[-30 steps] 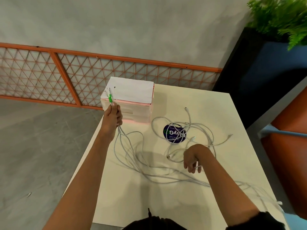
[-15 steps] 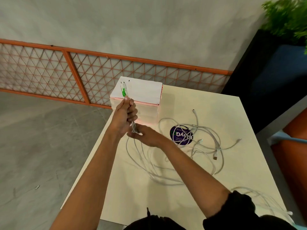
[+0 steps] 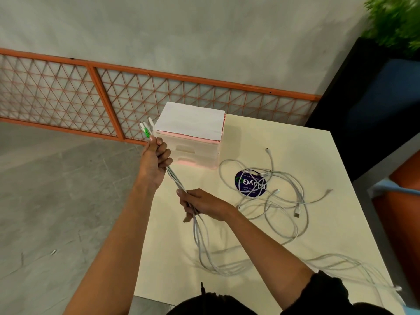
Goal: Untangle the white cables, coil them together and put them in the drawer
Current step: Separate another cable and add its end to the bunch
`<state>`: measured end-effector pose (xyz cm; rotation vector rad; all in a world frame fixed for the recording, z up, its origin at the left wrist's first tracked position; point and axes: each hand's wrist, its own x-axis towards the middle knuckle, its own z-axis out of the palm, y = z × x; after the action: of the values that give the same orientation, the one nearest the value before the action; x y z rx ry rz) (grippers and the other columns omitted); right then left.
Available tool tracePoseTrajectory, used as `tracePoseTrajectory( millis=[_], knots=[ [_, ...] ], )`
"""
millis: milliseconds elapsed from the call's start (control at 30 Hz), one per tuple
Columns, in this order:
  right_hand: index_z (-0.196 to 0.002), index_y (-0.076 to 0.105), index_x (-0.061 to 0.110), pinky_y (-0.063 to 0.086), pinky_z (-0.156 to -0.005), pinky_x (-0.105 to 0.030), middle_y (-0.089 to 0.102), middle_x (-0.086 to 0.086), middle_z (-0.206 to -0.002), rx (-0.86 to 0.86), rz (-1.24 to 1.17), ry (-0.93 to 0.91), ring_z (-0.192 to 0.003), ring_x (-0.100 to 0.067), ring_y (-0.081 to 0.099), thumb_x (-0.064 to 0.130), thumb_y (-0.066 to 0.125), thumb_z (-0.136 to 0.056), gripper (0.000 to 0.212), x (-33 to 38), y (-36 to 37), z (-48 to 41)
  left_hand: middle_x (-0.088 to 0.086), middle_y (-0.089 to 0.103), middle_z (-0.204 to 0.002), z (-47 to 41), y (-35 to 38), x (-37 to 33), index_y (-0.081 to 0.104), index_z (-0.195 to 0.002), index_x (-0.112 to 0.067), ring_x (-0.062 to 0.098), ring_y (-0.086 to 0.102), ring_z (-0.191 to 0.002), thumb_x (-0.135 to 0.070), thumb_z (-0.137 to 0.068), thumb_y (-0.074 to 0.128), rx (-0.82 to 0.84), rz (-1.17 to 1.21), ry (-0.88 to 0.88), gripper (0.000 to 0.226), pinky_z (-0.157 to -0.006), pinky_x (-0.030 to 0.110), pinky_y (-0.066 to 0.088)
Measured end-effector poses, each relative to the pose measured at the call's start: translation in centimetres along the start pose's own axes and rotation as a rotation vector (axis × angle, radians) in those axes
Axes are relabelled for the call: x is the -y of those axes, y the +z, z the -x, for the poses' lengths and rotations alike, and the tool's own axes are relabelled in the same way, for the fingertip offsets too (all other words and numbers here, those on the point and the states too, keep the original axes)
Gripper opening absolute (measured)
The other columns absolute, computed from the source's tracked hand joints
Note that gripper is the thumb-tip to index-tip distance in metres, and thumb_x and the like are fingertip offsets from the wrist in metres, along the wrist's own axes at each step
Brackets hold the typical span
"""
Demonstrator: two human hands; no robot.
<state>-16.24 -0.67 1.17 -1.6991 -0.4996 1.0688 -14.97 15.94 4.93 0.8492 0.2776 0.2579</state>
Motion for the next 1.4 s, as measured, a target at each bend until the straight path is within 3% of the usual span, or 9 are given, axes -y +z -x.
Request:
tracePoseTrajectory(
  millis=[100,300,467,600,767,1000,1167,1267,1400],
  knots=[
    [-0.066,0.040,0.018,0.039,-0.054,-0.021,0.035,0.004,-0.056,0.032,-0.031,0.053,-0.047,-0.011,0.037,0.047,0.044,-0.097,0.042,-0.3,0.1,0.5,-0.012,0.026,-0.046,-0.2,-0.6,0.0,0.040,-0.071,-0.019,0.002,0.019,-0.037,-0.037,-0.104,0.028,-0.019,-0.007,0.002,0.040,-0.036,0.016,0.014],
    [-0.065,0.037,0.016,0.054,-0.072,-0.030,0.040,0.003,-0.048,0.278,-0.155,0.124,-0.054,-0.015,0.059,0.041,0.037,-0.101,0.044,-1.5,-0.6,2.1,-0.012,0.026,-0.048,-0.8,-1.5,-1.1,0.041,-0.070,-0.021,0.003,0.019,-0.039,-0.037,-0.104,0.029,-0.081,0.017,0.026,0.040,-0.035,0.016,0.014],
    [-0.064,0.035,0.023,0.031,-0.050,-0.017,0.025,0.008,-0.054,0.259,-0.147,0.162,-0.044,-0.007,0.021,0.054,0.029,-0.099,0.047,-2.9,-1.7,3.6,-0.012,0.029,-0.047,-1.1,-2.3,-2.7,0.041,-0.069,-0.022,0.003,0.021,-0.040,-0.036,-0.104,0.029,-0.182,0.012,0.104,0.040,-0.036,0.016,0.016],
    [-0.072,0.041,0.021,0.022,-0.042,-0.014,0.024,0.009,-0.055,0.201,-0.271,0.173,-0.044,-0.004,0.020,0.058,0.028,-0.096,0.047,-4.0,-2.4,3.8,-0.012,0.030,-0.048,-1.0,-3.0,-2.3,0.041,-0.069,-0.022,0.004,0.021,-0.042,-0.038,-0.104,0.028,-0.185,-0.136,0.143,0.041,-0.041,0.019,0.016],
    [-0.072,0.040,0.021,0.015,-0.038,-0.014,0.025,0.008,-0.059,0.067,-0.092,0.135,-0.044,-0.003,0.017,0.046,0.035,-0.100,0.038,-4.1,-2.2,3.8,-0.015,0.034,-0.043,-0.1,-2.7,-0.4,0.041,-0.072,-0.021,-0.002,0.023,-0.037,-0.034,-0.105,0.030,-0.079,-0.508,0.148,0.037,-0.036,0.013,0.017],
    [-0.076,0.047,0.018,0.017,-0.039,-0.015,0.026,0.006,-0.059,0.016,0.034,0.200,-0.043,-0.004,0.020,0.039,0.032,-0.102,0.037,-4.5,-0.1,2.7,-0.006,0.055,-0.056,1.1,-2.3,3.9,0.044,-0.074,-0.018,-0.001,0.045,-0.042,-0.021,-0.105,0.032,0.208,-1.084,0.022,0.033,-0.053,0.018,0.038],
    [-0.088,0.054,0.014,0.019,-0.041,-0.016,0.029,0.005,-0.063,0.048,-0.018,0.191,-0.049,-0.005,0.022,0.027,0.035,-0.102,0.027,-4.2,-0.3,2.6,-0.002,0.072,-0.071,2.1,-2.9,5.8,0.043,-0.080,-0.014,0.012,0.066,-0.063,-0.030,-0.105,0.029,0.357,-1.258,-0.194,0.033,-0.071,0.019,0.049],
    [-0.086,0.053,0.012,0.030,-0.046,-0.016,0.033,0.003,-0.065,-0.011,-0.018,0.127,-0.052,-0.007,0.030,0.026,0.034,-0.104,0.030,-4.0,-0.8,2.8,0.007,0.069,-0.077,2.6,-3.0,6.5,0.043,-0.079,-0.014,0.018,0.064,-0.068,-0.035,-0.104,0.029,0.339,-1.300,-0.333,0.036,-0.060,0.018,0.048],
    [-0.082,0.052,0.017,0.043,-0.057,-0.021,0.034,0.003,-0.065,-0.058,0.128,0.093,-0.053,-0.008,0.036,0.029,0.032,-0.104,0.032,-3.6,-1.4,2.8,0.007,0.068,-0.072,3.5,-3.1,6.3,0.039,-0.083,-0.014,0.012,0.059,-0.058,-0.036,-0.105,0.025,0.345,-1.222,-0.553,0.033,-0.043,0.019,0.022]
  ],
)
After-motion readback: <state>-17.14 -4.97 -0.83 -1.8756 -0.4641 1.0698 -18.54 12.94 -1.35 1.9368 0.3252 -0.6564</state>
